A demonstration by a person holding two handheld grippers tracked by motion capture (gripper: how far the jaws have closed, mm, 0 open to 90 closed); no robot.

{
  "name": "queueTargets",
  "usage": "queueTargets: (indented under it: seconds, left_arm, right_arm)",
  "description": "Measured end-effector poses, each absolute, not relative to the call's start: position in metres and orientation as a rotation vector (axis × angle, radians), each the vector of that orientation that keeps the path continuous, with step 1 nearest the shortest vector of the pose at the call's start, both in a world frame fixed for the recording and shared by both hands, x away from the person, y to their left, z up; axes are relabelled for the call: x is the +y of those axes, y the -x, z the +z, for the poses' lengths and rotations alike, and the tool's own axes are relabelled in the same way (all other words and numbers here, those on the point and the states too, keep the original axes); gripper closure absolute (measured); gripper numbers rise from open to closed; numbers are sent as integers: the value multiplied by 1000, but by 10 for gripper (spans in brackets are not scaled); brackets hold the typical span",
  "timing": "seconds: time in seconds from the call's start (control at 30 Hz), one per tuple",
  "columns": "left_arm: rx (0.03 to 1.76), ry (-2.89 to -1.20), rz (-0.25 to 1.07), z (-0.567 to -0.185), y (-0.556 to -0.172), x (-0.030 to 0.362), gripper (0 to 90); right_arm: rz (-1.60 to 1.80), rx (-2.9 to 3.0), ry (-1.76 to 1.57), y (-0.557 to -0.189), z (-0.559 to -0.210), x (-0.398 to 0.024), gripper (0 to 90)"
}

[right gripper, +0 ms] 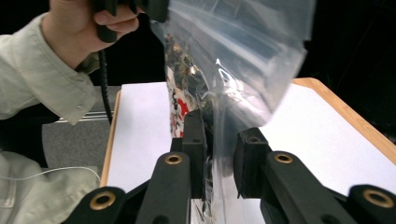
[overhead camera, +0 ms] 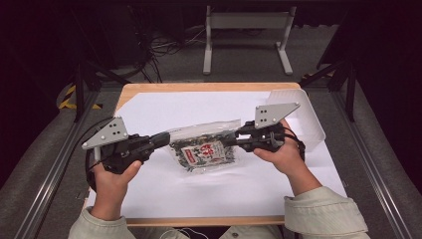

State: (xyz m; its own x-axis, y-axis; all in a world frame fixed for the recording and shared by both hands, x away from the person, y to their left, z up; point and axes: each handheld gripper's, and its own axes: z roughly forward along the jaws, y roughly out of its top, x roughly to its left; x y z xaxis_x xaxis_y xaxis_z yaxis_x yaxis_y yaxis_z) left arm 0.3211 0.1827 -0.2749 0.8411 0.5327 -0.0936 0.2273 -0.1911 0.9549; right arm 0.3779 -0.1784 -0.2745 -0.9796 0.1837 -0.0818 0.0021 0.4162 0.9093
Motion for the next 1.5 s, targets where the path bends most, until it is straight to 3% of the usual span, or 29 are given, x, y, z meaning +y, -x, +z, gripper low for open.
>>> queueTargets:
  seconds: [0.1,0.33,0.5,1.0,1.5]
  left_arm:
    - [600,-1771,302,-276,-324,183,747]
    - [613,-1765,305,-278,-329,185,426]
    - [633,-1742,334,-282,-330,191,313]
    - [685,-1723,351,-316,-339,202,240]
    - [762,-1728,351,-362,-349,216,223]
  right_arm:
    - [1608,2499,-156,-376,-273,-178,776]
    - [1596,2484,-189,-374,-270,-181,778]
    - [1619,2445,-255,-376,-265,-191,778]
    - [1669,2296,-439,-382,-250,-223,778]
    - [1669,2173,-575,-392,-238,-251,777]
